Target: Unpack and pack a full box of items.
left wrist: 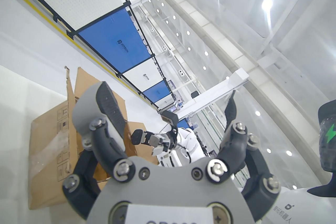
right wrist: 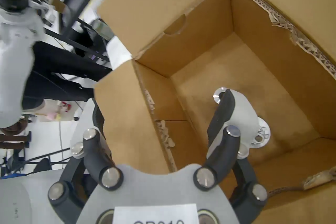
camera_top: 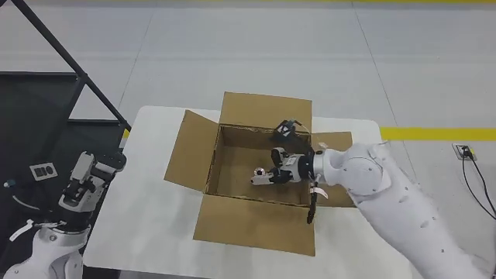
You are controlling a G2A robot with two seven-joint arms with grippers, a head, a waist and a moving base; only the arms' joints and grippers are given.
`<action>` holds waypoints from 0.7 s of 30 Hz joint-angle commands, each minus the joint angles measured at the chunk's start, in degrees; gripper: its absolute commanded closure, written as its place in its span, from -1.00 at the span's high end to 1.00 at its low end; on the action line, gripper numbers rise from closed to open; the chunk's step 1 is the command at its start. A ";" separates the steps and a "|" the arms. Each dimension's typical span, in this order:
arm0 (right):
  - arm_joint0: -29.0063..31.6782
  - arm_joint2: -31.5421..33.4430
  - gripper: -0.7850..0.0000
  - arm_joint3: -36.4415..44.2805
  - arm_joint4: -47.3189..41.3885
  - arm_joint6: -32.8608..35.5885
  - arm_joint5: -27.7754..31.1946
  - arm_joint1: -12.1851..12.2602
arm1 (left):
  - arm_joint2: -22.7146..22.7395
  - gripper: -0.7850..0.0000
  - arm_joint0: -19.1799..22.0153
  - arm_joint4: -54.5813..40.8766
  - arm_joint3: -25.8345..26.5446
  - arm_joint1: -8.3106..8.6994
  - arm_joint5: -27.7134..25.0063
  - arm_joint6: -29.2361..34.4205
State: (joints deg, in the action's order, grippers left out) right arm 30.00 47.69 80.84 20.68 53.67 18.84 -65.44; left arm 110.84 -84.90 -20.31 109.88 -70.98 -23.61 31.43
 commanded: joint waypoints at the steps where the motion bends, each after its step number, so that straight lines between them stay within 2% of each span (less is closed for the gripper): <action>1: -4.29 -5.55 1.00 -5.17 1.91 -1.69 1.54 -2.05 | 0.47 1.00 -0.85 -2.35 0.14 0.01 0.86 -0.31; 5: -9.13 -12.70 1.00 -15.24 2.24 -6.54 4.12 -6.24 | 0.46 1.00 -1.41 -3.61 0.47 0.06 1.58 0.49; 7: -11.19 -14.44 1.00 -20.54 -0.47 -7.47 4.53 -8.17 | 0.46 1.00 -1.41 -3.61 0.47 0.06 1.58 0.49; 21: -11.19 -14.44 1.00 -20.54 -0.47 -7.47 4.53 -8.17 | 0.46 1.00 -1.41 -3.61 0.47 0.06 1.58 0.49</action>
State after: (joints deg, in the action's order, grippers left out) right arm 18.81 33.25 60.33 20.22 46.20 23.37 -73.61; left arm 111.30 -86.31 -23.92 110.35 -70.92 -22.03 31.91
